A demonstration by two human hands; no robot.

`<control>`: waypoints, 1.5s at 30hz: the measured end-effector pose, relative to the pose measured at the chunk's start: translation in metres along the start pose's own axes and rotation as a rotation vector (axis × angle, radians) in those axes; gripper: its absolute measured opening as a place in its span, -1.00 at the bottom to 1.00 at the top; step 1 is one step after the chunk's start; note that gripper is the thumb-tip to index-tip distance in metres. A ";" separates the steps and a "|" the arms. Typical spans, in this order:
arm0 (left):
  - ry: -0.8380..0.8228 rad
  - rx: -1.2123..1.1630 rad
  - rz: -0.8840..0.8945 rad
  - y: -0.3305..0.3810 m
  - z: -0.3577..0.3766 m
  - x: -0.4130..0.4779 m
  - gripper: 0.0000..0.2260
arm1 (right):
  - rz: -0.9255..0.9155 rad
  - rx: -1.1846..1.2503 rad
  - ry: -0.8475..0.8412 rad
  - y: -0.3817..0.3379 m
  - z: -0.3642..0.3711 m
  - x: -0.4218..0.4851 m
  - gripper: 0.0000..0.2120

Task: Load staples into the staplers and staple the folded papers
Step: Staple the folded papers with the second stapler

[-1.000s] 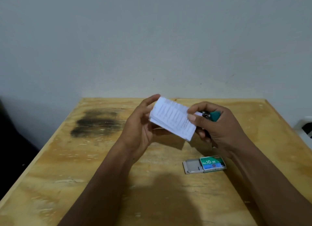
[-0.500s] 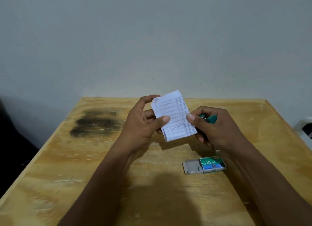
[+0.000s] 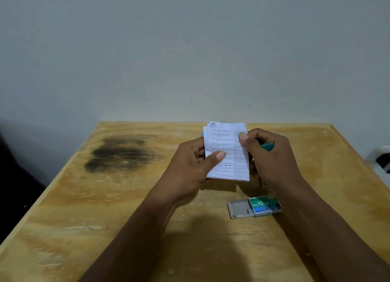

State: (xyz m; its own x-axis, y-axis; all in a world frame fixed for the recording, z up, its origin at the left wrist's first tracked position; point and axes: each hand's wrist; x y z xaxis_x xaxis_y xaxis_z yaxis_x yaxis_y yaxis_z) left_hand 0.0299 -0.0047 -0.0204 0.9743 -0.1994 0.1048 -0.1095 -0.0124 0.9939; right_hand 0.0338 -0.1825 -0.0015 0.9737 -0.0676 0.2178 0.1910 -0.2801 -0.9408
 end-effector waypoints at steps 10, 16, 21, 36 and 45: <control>-0.112 0.064 -0.003 -0.001 0.000 0.001 -0.75 | 0.117 0.154 0.139 -0.002 0.004 0.001 -0.66; 0.046 0.013 0.049 -0.001 -0.002 0.000 -0.78 | 0.185 0.131 -0.132 -0.005 -0.007 0.000 -0.66; 0.195 -0.128 0.057 0.003 0.002 0.004 -0.83 | 0.098 -0.024 -0.266 0.000 -0.002 -0.002 -0.78; 0.237 -0.223 -0.069 -0.013 0.012 0.009 -0.85 | 0.154 0.098 -0.063 0.002 0.004 0.002 -0.74; 0.331 -0.132 0.048 -0.009 -0.012 0.013 -0.87 | 0.485 0.237 -0.223 -0.003 -0.031 0.007 -0.62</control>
State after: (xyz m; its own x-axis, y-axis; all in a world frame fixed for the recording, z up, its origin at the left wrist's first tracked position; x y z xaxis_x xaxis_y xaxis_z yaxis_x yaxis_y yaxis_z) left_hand 0.0454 0.0042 -0.0272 0.9821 0.1314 0.1350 -0.1509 0.1198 0.9813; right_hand 0.0367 -0.2119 0.0107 0.9545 0.0758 -0.2883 -0.2856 -0.0442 -0.9573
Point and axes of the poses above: each hand's wrist, its own x-axis towards the middle knuckle, its own z-axis out of the palm, y = z × x, and after that the axes turned 2 degrees about -x, right-handed
